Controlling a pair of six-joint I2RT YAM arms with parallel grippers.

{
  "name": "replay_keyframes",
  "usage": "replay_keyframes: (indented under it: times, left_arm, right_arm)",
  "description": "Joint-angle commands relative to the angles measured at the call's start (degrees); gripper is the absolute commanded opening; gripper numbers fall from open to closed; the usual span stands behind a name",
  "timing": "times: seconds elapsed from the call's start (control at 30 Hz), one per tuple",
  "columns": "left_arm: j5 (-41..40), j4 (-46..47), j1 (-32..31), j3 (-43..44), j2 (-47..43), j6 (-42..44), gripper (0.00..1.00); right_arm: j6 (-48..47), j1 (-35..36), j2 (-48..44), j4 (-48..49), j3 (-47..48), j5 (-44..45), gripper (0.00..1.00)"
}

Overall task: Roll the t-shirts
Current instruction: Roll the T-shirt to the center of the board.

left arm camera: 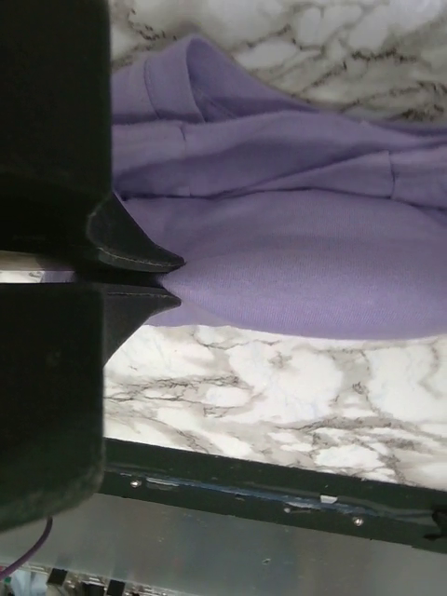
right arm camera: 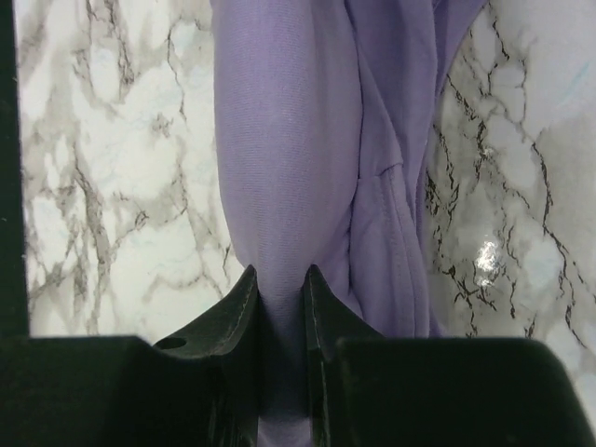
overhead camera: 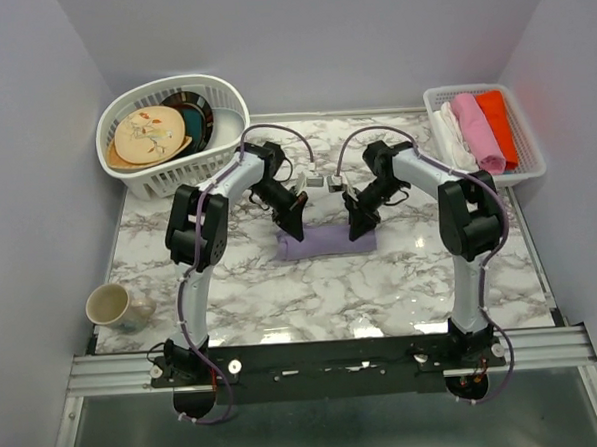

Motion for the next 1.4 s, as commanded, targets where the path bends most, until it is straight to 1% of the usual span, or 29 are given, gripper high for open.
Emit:
replay_keyframes:
  times: [0.0, 0.03, 0.07, 0.1, 0.17, 0.2, 0.27, 0.3, 0.37, 0.4, 0.43, 0.47, 0.5, 0.53, 0.57, 0.6, 0.63, 0.67, 0.7, 0.73, 0.77, 0.8, 0.83, 0.9, 1.0, 1.17, 1.3, 1.37]
  left_arm:
    - [-9.11, 2.13, 1.36, 5.91, 4.92, -6.71, 0.16]
    - [-10.09, 2.58, 1.36, 6.62, 5.55, -7.15, 0.17]
    - [-10.97, 3.71, 1.45, 7.15, 5.90, -7.68, 0.18]
    - [-12.11, 4.24, 1.53, 7.42, 5.99, -7.86, 0.21]
    - [-14.57, 7.22, 1.62, 6.55, 5.29, -8.73, 0.24]
    - [-15.45, 8.37, 1.80, 4.98, 3.46, -9.09, 0.26]
    - [-17.39, 12.23, 1.89, 3.30, 0.99, -9.27, 0.27]
    - [-18.09, 13.73, 1.97, 1.46, -2.32, -9.44, 0.27]
    - [-20.46, 20.22, 1.97, -1.09, -6.55, -11.20, 0.29]
    - [-21.08, 22.33, 1.97, -4.32, -11.45, -11.20, 0.36]
    - [-21.60, 27.14, 1.37, -6.36, -14.20, -10.94, 0.39]
    - [-23.44, 29.54, 0.92, -8.55, -16.83, -10.42, 0.41]
    - [-24.41, 31.82, 0.31, -13.80, -22.17, -9.71, 0.43]
    - [-26.25, 34.54, -1.26, -17.24, -25.18, -9.36, 0.82]
    - [-29.14, 41.01, -2.67, -20.84, -28.08, -7.18, 0.96]
    - [-30.91, 44.29, -3.99, -28.71, -33.85, -5.85, 0.98]
    - [-32.58, 47.29, -5.48, -32.62, -36.61, -3.84, 0.98]
    - [-34.25, 53.06, -9.15, -36.31, -38.72, -1.30, 0.98]
    - [-38.27, 55.64, -10.84, -42.87, -42.05, -0.49, 0.98]
    - [-40.48, 58.28, -12.77, -45.81, -43.22, -0.65, 0.98]
    - [-42.51, 63.44, -14.27, -48.28, -44.01, -1.00, 0.98]
    - [-43.31, 64.27, -16.98, -51.26, -44.63, 0.21, 0.98]
    - [-44.02, 64.02, -18.05, -52.07, -44.63, 0.92, 0.98]
    - [-45.86, 67.95, -20.60, -55.22, -44.63, 1.28, 0.99]
    - [-46.57, 72.35, -21.66, -57.69, -43.50, 2.16, 0.98]
    - [-48.58, 79.37, -23.69, -60.51, -40.60, 5.93, 0.96]
    - [-50.26, 81.50, -24.13, -60.69, -36.73, 8.57, 0.92]
    - [-50.26, 80.98, -24.13, -60.52, -35.76, 10.50, 0.88]
  right_arm:
    - [-2.60, -1.27, 10.11, -15.83, 11.00, 1.04, 0.22]
    - [-2.34, -1.36, 12.04, -18.46, 12.61, 1.40, 0.22]
    - [-1.73, -1.45, 14.75, -19.18, 14.10, 1.67, 0.22]
    - [-0.77, -1.45, 16.00, -19.80, 15.25, 2.28, 0.22]
    - [0.82, -1.53, 18.28, -20.42, 18.06, 2.98, 0.24]
    - [2.74, -1.45, 19.25, -20.68, 19.20, 3.94, 0.25]
    - [4.33, -1.45, 21.62, -22.61, 23.51, 5.00, 0.25]
    - [6.52, -1.45, 23.46, -22.88, 24.91, 5.70, 0.25]
    - [8.46, -1.45, 25.41, -24.37, 28.68, 5.89, 0.25]
    - [10.73, -1.45, 26.20, -24.46, 29.66, 5.97, 0.25]
    - [11.45, -1.45, 27.60, -24.98, 30.46, 6.15, 0.25]
    - [11.89, -1.36, 28.22, -25.42, 32.12, 6.32, 0.25]
    - [13.29, -1.27, 28.92, -25.95, 32.92, 6.67, 0.25]
    - [14.78, -1.27, 30.24, -26.04, 33.62, 7.03, 0.25]
    - [16.19, -1.27, 31.03, -26.13, 34.50, 7.46, 0.25]
    - [18.21, -1.18, 31.47, -26.04, 35.64, 7.99, 0.26]
    - [18.40, -1.10, 31.57, -26.04, 35.74, 8.26, 0.26]
    - [18.32, -0.92, 31.48, -26.04, 35.56, 8.26, 0.27]
    - [18.40, -0.92, 31.65, -26.04, 35.39, 8.52, 0.27]
    - [18.66, -0.83, 31.66, -26.04, 35.47, 8.70, 0.28]
    - [18.93, -0.66, 31.92, -26.04, 35.65, 8.79, 0.28]
    - [19.54, -0.57, 32.18, -26.04, 35.74, 9.22, 0.29]
    - [19.72, -0.48, 32.27, -26.04, 36.08, 9.40, 0.30]
    - [19.90, -0.30, 32.45, -26.04, 36.09, 9.75, 0.30]
    - [19.81, -0.13, 32.36, -26.04, 35.91, 9.93, 0.30]
    - [19.72, 0.14, 32.27, -26.04, 35.65, 10.11, 0.30]
    - [19.54, 0.14, 32.27, -26.13, 35.47, 10.19, 0.30]
    - [19.28, 0.14, 32.18, -26.13, 35.39, 10.11, 0.30]
